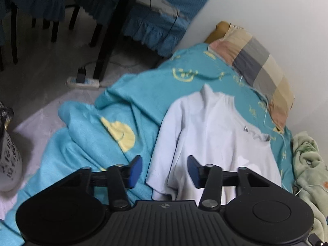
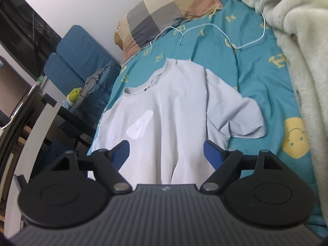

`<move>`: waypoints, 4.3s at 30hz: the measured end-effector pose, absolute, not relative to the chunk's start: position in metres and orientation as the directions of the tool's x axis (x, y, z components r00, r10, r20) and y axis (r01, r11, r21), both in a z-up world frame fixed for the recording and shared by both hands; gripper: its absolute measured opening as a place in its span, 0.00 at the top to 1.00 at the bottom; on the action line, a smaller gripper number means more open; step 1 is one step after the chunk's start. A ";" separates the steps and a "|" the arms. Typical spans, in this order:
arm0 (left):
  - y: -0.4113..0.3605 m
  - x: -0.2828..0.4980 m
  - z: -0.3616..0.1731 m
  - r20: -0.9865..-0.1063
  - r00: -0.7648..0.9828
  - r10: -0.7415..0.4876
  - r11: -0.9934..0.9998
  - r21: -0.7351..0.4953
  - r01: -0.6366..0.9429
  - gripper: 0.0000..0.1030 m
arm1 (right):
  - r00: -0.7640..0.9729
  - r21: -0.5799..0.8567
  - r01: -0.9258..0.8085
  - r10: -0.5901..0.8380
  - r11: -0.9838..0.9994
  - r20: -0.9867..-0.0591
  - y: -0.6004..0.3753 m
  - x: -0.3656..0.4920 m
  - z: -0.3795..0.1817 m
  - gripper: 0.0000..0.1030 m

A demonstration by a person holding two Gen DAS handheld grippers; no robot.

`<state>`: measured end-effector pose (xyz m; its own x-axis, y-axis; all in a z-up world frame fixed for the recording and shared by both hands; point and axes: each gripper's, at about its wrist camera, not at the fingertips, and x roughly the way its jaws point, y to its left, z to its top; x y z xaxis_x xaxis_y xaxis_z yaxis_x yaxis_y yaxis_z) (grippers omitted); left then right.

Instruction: Fold clothes

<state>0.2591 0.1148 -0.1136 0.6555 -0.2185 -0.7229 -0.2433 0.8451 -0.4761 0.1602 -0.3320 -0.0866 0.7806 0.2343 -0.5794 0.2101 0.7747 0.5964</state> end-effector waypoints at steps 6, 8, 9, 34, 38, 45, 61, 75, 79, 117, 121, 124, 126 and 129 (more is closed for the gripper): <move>0.123 0.258 -0.130 -0.705 0.667 -0.242 0.795 -0.538 -0.281 0.96 | 0.752 0.603 0.228 0.256 0.764 -0.608 -0.327 0.174 -0.101 0.21; 0.127 0.257 -0.133 -0.694 0.677 -0.245 0.773 -0.561 -0.295 0.97 | 0.750 0.599 0.228 0.254 0.768 -0.611 -0.325 0.173 -0.102 0.21; 0.130 0.255 -0.132 -0.680 0.691 -0.246 0.758 -0.579 -0.300 0.97 | 0.750 0.596 0.228 0.252 0.770 -0.612 -0.325 0.173 -0.102 0.21; 0.210 0.389 -0.050 -0.703 0.711 0.031 0.853 -0.352 -0.386 0.99 | 0.736 0.598 0.274 0.236 0.753 -0.634 -0.338 0.195 -0.119 0.21; 0.187 0.334 -0.051 -0.770 0.631 -0.088 0.889 -0.347 -0.300 0.88 | 0.735 0.597 0.258 0.247 0.760 -0.631 -0.335 0.196 -0.118 0.21; 0.133 0.219 -0.051 -0.864 0.427 -0.266 0.919 -0.361 -0.158 0.63 | 0.767 0.565 0.218 0.218 0.796 -0.603 -0.333 0.180 -0.097 0.21; 0.057 0.112 -0.043 -0.944 0.238 -0.230 0.970 -0.243 -0.025 0.97 | 0.789 0.512 0.194 0.178 0.837 -0.589 -0.333 0.146 -0.078 0.21; 0.125 0.135 -0.035 -0.985 0.145 0.097 0.994 0.088 -0.064 0.99 | 0.810 0.580 0.252 0.159 0.775 -0.564 -0.359 0.138 -0.073 0.21; 0.145 0.146 -0.037 -0.978 0.122 0.167 0.985 0.160 -0.067 0.98 | 0.815 0.600 0.286 0.140 0.747 -0.562 -0.373 0.134 -0.073 0.21; -0.045 0.082 -0.076 -0.924 0.085 -0.373 0.749 -0.245 0.616 0.91 | 0.851 0.654 0.302 0.113 0.693 -0.513 -0.422 0.119 -0.048 0.20; -0.058 0.074 -0.059 -0.920 0.085 -0.382 0.725 -0.242 0.645 0.97 | 0.848 0.652 0.301 0.118 0.696 -0.517 -0.420 0.119 -0.049 0.20; -0.073 0.067 -0.049 -0.912 0.078 -0.403 0.700 -0.252 0.668 0.98 | 0.847 0.652 0.298 0.122 0.698 -0.518 -0.419 0.119 -0.049 0.20; -0.086 0.061 -0.045 -0.902 0.067 -0.427 0.677 -0.270 0.684 0.99 | 0.847 0.651 0.296 0.122 0.699 -0.517 -0.418 0.119 -0.049 0.20; -0.110 0.053 -0.047 -0.882 0.033 -0.470 0.632 -0.310 0.710 0.99 | 0.846 0.648 0.295 0.123 0.702 -0.519 -0.418 0.118 -0.049 0.20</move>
<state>0.0525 -0.1101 -0.0469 0.0331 -0.4703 -0.8819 0.7104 0.6318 -0.3102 0.1185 -0.4177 -0.0488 0.8460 0.1230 -0.5189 0.2953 0.7022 0.6479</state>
